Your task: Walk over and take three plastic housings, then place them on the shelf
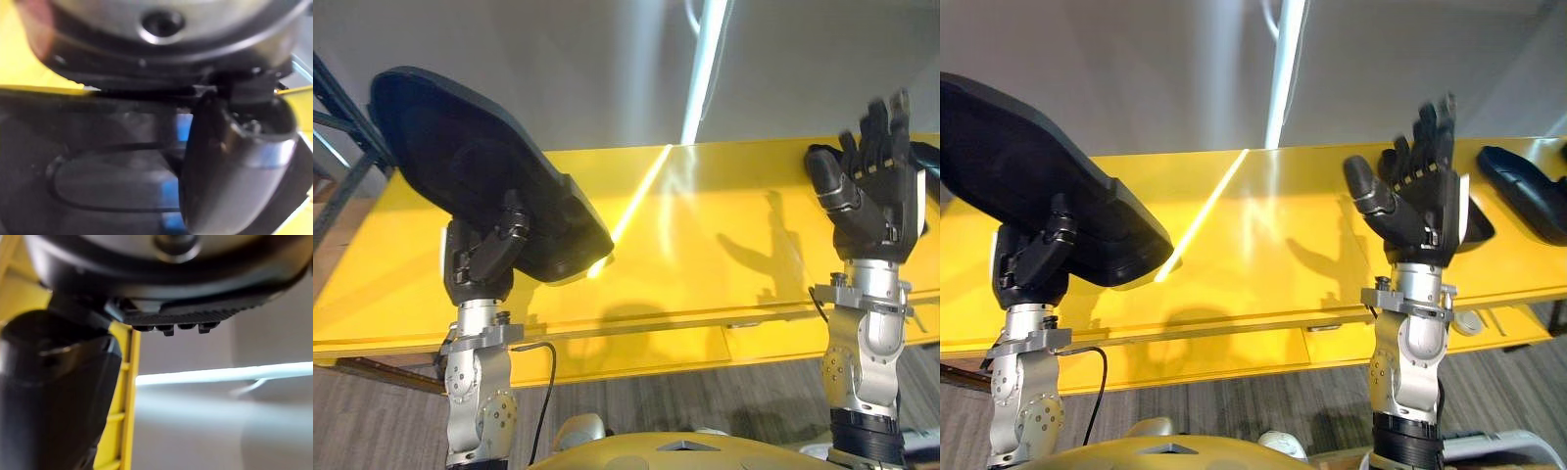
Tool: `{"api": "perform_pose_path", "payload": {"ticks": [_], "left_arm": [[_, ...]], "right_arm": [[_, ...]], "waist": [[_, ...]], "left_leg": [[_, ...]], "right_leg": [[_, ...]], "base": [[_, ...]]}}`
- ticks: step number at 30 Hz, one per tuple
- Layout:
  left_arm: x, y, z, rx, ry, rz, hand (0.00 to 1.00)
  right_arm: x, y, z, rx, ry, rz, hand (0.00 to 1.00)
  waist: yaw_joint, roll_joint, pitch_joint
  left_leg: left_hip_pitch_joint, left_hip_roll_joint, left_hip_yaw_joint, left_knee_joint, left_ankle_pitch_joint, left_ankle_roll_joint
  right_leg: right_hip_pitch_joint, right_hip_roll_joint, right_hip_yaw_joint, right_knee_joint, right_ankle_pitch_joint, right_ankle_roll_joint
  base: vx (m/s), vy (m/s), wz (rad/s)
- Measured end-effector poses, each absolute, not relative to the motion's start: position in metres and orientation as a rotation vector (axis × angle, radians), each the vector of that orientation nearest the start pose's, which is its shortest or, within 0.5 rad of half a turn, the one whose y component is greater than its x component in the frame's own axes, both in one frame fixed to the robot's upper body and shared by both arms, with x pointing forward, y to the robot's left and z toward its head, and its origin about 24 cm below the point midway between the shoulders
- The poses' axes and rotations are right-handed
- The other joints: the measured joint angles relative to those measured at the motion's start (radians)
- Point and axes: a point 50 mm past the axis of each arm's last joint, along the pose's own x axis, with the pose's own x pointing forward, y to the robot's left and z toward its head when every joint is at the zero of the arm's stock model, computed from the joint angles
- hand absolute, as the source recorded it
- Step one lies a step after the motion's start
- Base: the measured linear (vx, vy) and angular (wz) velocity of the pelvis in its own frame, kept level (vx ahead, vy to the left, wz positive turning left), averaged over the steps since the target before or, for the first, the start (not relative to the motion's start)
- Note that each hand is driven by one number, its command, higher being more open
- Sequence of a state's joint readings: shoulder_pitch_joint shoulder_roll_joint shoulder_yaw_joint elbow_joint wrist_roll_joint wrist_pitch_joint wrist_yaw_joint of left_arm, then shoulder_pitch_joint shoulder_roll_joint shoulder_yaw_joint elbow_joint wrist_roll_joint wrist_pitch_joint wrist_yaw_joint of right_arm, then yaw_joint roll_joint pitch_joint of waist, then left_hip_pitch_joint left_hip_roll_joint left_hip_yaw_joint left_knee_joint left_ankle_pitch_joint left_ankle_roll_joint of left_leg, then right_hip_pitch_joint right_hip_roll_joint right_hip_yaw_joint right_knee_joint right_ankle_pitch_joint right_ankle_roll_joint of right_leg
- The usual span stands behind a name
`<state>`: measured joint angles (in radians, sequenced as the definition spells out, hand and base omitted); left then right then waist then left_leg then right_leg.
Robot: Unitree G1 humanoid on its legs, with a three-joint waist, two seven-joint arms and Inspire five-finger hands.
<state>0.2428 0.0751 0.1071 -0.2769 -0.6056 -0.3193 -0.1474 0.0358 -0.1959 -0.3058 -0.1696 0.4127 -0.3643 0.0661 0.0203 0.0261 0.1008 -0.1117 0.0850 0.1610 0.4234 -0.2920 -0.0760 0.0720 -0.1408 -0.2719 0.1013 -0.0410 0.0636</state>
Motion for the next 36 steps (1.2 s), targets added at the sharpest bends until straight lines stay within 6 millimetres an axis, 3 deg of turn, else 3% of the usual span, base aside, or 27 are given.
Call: {"api": "perform_pose_path", "payload": {"ticks": [1,2,4,7,9,12,17,22,24,30,36], "left_arm": [[0.196,0.204,0.087,-0.437,-0.437,0.055,0.00],[0.197,0.202,0.090,-0.418,-0.444,0.039,0.00],[0.198,0.202,0.091,-0.406,-0.446,0.031,0.00],[0.202,0.202,0.096,-0.372,-0.461,-0.004,0.00],[0.204,0.203,0.096,-0.318,-0.433,-0.040,0.00],[0.205,0.203,0.097,-0.260,-0.395,-0.100,0.00],[0.208,0.193,0.107,-0.205,-0.354,-0.243,0.00],[0.233,0.171,0.112,-0.174,-0.283,-0.397,0.00],[0.254,0.162,0.117,-0.139,-0.264,-0.436,0.00],[0.297,0.166,0.117,-0.143,-0.173,-0.235,0.00],[0.322,0.178,0.102,-0.149,-0.041,-0.054,0.00]], "right_arm": [[0.220,-0.255,0.124,0.117,-0.581,-0.231,1.00],[0.220,-0.257,0.125,0.106,-0.585,-0.236,1.00],[0.220,-0.251,0.121,0.116,-0.567,-0.226,1.00],[0.216,-0.251,0.115,0.122,-0.544,-0.243,1.00],[0.212,-0.251,0.112,0.130,-0.531,-0.255,1.00],[0.202,-0.249,0.111,0.125,-0.527,-0.245,1.00],[0.192,-0.255,0.113,0.087,-0.514,-0.233,1.00],[0.195,-0.254,0.113,0.085,-0.462,-0.090,1.00],[0.198,-0.250,0.115,0.041,-0.433,0.017,1.00],[0.200,-0.245,0.114,0.049,-0.406,0.081,1.00],[0.195,-0.234,0.101,0.177,-0.379,0.149,1.00]], "waist": [[0.000,0.015,-0.001],[0.001,0.054,-0.001],[-0.002,0.057,-0.003],[-0.027,0.015,0.013],[-0.032,-0.004,0.011],[-0.035,-0.006,0.010],[-0.080,-0.006,0.010],[-0.108,-0.006,0.009],[-0.123,-0.007,0.009],[-0.172,-0.004,0.007],[-0.220,-0.004,0.005]], "left_leg": [[0.005,0.008,-0.012,-0.056,0.036,-0.011],[0.019,0.041,-0.022,-0.141,0.159,-0.003],[0.051,0.009,0.009,-0.177,0.167,0.015],[0.058,-0.029,0.030,-0.232,0.191,0.044],[0.062,-0.038,0.038,-0.247,0.196,0.047],[0.087,-0.041,0.060,-0.265,0.197,0.048],[0.098,-0.039,0.082,-0.279,0.197,0.048],[0.120,-0.032,0.133,-0.304,0.198,0.048],[0.122,-0.032,0.158,-0.305,0.198,0.049],[0.156,-0.019,0.233,-0.329,0.201,0.044],[0.192,-0.018,0.275,-0.368,0.210,0.036]], "right_leg": [[0.000,0.000,0.001,0.002,0.000,0.000],[0.002,0.008,0.011,0.004,-0.003,0.009],[0.000,-0.018,0.030,0.002,0.001,0.024],[-0.015,-0.051,0.035,-0.020,0.015,0.045],[-0.019,-0.058,0.037,-0.026,0.021,0.055],[-0.015,-0.061,0.059,-0.027,0.023,0.056],[-0.018,-0.059,0.081,-0.037,0.031,0.060],[-0.025,-0.049,0.132,-0.059,0.056,0.056],[-0.034,-0.049,0.152,-0.067,0.063,0.063],[-0.057,-0.031,0.224,-0.070,0.080,0.058],[-0.058,-0.020,0.255,-0.071,0.083,0.059]], "base": [[0.07,0.066,-0.12],[0.09,0.175,-0.35],[0.06,0.157,-0.31],[0.00,0.114,-0.03],[0.01,0.064,-0.12],[0.02,0.028,-0.15],[-0.02,0.005,-0.17],[-0.06,0.020,-0.30],[-0.06,0.021,-0.29],[-0.04,0.006,-0.37],[-0.01,-0.006,-0.23]]}}
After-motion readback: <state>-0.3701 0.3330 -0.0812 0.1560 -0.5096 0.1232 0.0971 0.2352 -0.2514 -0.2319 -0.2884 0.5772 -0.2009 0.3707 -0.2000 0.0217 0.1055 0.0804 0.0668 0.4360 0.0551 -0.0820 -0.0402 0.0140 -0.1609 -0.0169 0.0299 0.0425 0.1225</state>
